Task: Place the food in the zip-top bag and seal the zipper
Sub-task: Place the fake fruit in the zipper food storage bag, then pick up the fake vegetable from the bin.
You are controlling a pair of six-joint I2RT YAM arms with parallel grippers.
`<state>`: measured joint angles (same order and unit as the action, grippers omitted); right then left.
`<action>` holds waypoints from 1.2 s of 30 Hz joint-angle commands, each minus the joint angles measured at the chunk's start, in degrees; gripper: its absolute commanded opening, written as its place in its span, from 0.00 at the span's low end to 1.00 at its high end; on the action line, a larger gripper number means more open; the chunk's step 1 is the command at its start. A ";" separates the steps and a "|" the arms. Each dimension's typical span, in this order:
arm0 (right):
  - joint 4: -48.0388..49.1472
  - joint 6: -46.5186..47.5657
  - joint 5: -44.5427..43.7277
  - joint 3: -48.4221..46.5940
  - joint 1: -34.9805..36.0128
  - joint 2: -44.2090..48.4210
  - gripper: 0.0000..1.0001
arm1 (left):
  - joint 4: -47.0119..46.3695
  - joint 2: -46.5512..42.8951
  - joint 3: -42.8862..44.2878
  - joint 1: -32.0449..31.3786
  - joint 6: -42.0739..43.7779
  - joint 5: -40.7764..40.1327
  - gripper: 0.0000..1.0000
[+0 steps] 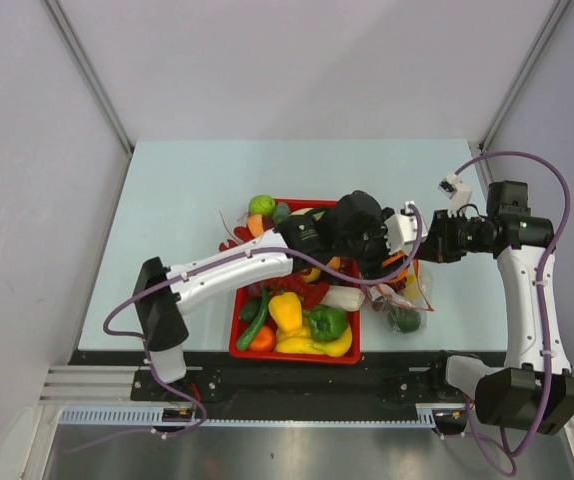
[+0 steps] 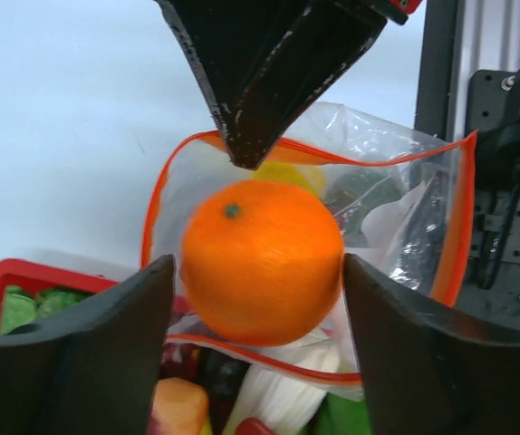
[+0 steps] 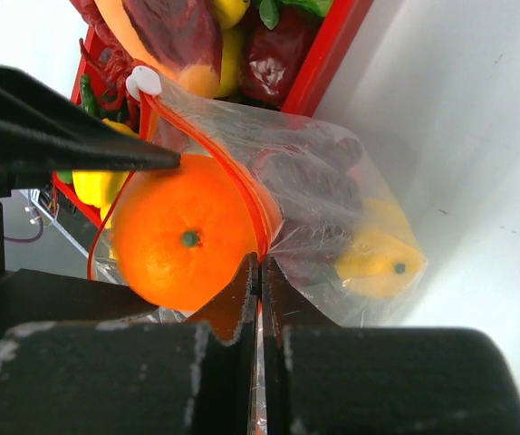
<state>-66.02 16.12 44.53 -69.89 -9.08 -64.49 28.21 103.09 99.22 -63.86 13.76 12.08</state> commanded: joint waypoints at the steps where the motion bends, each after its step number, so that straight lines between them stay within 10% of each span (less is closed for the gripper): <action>1: 0.89 -0.12 2.22 -2.45 0.12 0.42 0.00 | -0.35 -4.90 2.65 1.80 -3.30 1.62 0.87; 8: 0.98 0.32 2.05 -2.09 0.12 0.59 0.00 | 0.53 -18.77 -11.29 7.16 -2.16 12.78 1.00; 18: 1.59 0.58 2.58 -1.30 0.03 0.42 0.00 | 15.82 -37.68 -36.19 13.58 31.47 18.33 0.99; 26: 2.56 -0.47 2.31 -0.77 0.12 0.24 0.00 | 20.39 -36.29 -38.83 10.95 40.28 19.40 0.90; 36: 2.47 -0.47 1.87 0.01 0.12 0.50 0.00 | 16.38 -45.69 -43.49 12.71 30.10 15.61 0.75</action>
<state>-65.25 16.12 45.34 -69.84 -9.08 -64.49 48.38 64.20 57.19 -50.65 46.85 26.96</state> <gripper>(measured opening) 0.009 0.793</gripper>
